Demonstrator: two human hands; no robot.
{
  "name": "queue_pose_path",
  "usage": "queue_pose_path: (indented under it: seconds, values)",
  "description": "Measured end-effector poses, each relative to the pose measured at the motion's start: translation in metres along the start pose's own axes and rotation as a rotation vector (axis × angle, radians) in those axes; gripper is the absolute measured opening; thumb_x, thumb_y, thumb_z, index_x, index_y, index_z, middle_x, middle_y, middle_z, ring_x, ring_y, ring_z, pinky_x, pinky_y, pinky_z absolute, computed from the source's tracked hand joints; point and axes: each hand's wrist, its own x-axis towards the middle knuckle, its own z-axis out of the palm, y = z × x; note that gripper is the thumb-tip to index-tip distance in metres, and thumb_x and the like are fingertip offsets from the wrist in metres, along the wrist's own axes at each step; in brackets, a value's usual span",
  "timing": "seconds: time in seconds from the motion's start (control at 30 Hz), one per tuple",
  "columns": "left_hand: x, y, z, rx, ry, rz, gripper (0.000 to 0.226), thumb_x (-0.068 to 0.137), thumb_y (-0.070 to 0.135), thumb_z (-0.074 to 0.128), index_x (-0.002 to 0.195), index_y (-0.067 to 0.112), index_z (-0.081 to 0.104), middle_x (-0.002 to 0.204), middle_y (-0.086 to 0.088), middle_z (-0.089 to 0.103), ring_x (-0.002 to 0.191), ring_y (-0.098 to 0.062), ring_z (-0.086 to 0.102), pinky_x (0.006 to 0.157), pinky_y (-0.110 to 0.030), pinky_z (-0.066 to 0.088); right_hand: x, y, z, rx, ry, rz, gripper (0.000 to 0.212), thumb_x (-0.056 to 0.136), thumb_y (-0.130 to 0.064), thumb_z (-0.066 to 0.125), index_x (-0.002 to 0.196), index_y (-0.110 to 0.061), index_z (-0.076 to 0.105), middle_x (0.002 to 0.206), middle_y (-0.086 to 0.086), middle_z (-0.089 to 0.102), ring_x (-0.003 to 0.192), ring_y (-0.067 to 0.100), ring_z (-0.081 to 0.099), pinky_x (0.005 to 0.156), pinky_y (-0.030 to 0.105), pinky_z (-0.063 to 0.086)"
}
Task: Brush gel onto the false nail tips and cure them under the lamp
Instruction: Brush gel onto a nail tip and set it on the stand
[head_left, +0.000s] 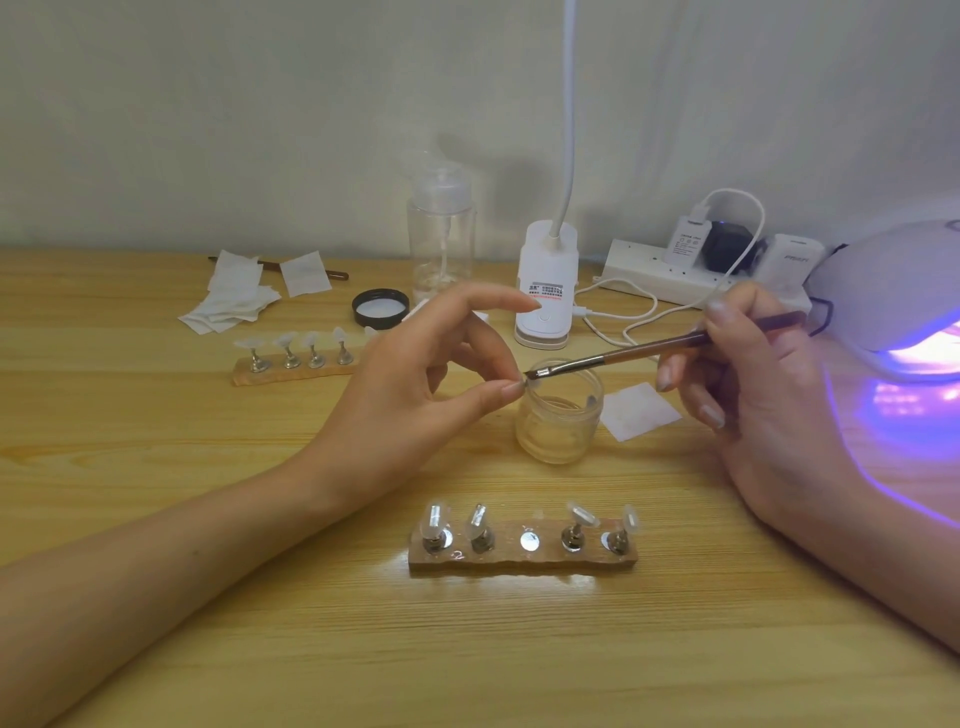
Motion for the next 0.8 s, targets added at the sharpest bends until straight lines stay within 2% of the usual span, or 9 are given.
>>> queue_pose_path:
  seconds: [0.2, 0.4, 0.6, 0.8]
  values:
    - [0.0004, -0.0002, 0.0002, -0.005, 0.000, -0.006, 0.044, 0.091, 0.011, 0.074, 0.128, 0.029, 0.058, 0.085, 0.009, 0.071, 0.086, -0.014, 0.068, 0.062, -0.045, 0.037, -0.0003, -0.0006, -0.0009, -0.021, 0.049, -0.013, 0.028, 0.100, -0.020, 0.046, 0.073, -0.025, 0.044, 0.058, 0.006, 0.063, 0.036, 0.011, 0.030, 0.042, 0.017, 0.029]
    - [0.0001, 0.0004, 0.0005, -0.005, -0.002, -0.003, 0.043, 0.090, 0.013, 0.072, 0.128, 0.028, 0.058, 0.085, 0.009, 0.070, 0.086, -0.014, 0.068, 0.062, -0.044, 0.038, -0.0019, -0.0022, 0.0022, -0.023, 0.007, -0.054, 0.027, 0.098, -0.023, 0.048, 0.071, -0.026, 0.046, 0.058, 0.008, 0.063, 0.037, 0.012, 0.031, 0.041, 0.018, 0.029]
    - [0.0001, 0.0009, 0.0001, -0.005, -0.003, -0.005, 0.043, 0.090, 0.012, 0.072, 0.127, 0.029, 0.057, 0.086, 0.007, 0.071, 0.087, -0.013, 0.069, 0.061, -0.044, 0.038, -0.0019, -0.0031, 0.0000, -0.044, 0.064, -0.052, 0.023, 0.097, -0.021, 0.046, 0.075, -0.022, 0.040, 0.056, 0.005, 0.063, 0.037, 0.012, 0.030, 0.041, 0.015, 0.030]
    - [-0.0005, 0.0013, 0.0005, 0.000, -0.007, -0.001, 0.043, 0.089, 0.017, 0.071, 0.128, 0.028, 0.057, 0.085, 0.009, 0.070, 0.086, -0.012, 0.068, 0.061, -0.040, 0.038, -0.0031, -0.0039, 0.0034, -0.027, -0.007, -0.080, 0.028, 0.098, -0.022, 0.047, 0.071, -0.029, 0.047, 0.059, 0.005, 0.065, 0.036, 0.011, 0.032, 0.041, 0.016, 0.030]
